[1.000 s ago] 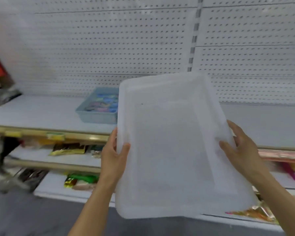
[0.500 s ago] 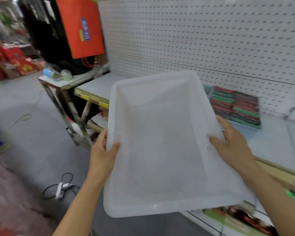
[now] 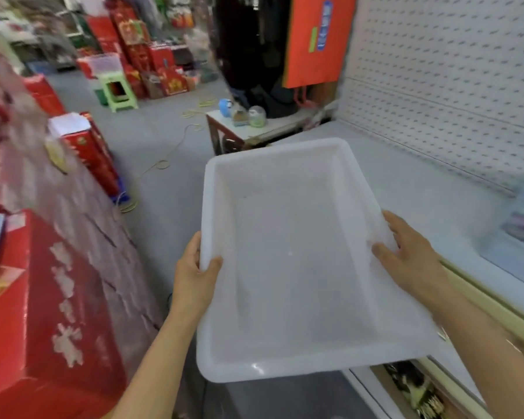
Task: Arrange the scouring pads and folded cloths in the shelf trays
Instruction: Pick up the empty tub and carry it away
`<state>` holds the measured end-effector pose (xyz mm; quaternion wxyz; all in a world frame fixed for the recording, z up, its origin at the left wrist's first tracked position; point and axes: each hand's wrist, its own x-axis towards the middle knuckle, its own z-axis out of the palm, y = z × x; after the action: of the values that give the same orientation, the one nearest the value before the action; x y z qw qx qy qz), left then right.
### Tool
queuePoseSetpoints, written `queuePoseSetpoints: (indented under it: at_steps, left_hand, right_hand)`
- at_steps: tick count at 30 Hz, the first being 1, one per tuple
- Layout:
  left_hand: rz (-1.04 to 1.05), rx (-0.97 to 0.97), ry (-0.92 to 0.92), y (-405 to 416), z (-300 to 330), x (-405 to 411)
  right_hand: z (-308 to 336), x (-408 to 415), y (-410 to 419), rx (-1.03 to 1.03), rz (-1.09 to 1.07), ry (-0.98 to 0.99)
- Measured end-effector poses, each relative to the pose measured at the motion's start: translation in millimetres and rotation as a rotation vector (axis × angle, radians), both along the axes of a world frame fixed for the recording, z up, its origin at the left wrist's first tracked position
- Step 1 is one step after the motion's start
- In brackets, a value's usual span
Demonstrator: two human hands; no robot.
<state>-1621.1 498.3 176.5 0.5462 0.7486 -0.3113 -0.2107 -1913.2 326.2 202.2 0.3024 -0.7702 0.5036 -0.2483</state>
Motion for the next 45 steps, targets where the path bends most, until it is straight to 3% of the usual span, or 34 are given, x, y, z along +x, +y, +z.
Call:
queuePoseSetpoints:
  at_steps: [16,30,39,45]
  left_hand:
    - [0.426,0.079,0.028,-96,-17,241]
    - [0.675,0.066,0.009,-194,-15,465]
    - [0.606,0.08,0.006,-308,-57,742]
    - [0.548,0.107,0.07,-376,-56,937]
  right_hand:
    - [-24,341,-206,-0.008,0.495,0.053]
    - [-16,651,-353,-0.038,0.693,0.075]
    - [-75,904,-457,0.041,0.605,0.062]
    - [-74,1087,-522,0.107,0.582,0.078]
